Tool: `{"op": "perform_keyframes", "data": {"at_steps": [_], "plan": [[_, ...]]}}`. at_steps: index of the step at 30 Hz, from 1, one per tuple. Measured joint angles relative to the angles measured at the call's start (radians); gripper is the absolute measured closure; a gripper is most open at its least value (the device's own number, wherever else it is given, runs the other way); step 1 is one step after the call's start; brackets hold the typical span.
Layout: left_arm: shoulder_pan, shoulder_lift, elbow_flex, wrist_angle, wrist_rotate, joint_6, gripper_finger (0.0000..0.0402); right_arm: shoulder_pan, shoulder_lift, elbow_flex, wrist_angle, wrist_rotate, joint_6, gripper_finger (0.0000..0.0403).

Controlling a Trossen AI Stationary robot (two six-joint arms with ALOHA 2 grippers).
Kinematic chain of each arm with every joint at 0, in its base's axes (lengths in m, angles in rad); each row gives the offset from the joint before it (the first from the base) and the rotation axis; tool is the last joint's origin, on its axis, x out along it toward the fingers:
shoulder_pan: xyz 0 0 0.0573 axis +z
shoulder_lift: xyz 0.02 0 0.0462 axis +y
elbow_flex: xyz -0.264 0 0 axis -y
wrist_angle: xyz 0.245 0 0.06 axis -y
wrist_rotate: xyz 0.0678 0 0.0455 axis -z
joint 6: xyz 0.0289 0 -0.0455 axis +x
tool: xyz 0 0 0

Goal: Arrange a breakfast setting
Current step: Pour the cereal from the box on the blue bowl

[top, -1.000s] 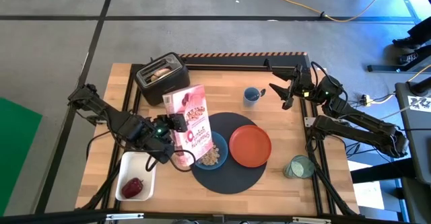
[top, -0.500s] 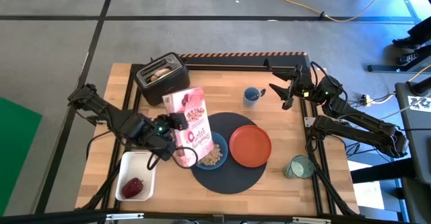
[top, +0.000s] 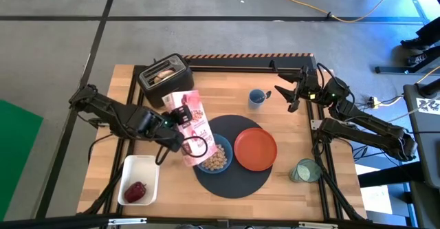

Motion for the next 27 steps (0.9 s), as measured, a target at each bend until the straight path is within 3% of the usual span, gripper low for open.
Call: {"op": "perform_keyframes", "data": {"at_steps": [15,27], "plan": [[0.084,-0.092,0.0,0.012,0.071,-0.049,0.0302,0.0,0.0,0.0,0.001,-0.011,0.0,0.0171],[0.209,-0.228,0.0,0.066,0.251,-0.191,0.0302,0.0,0.0,0.0,0.021,-0.055,0.021,0.0171]]}}
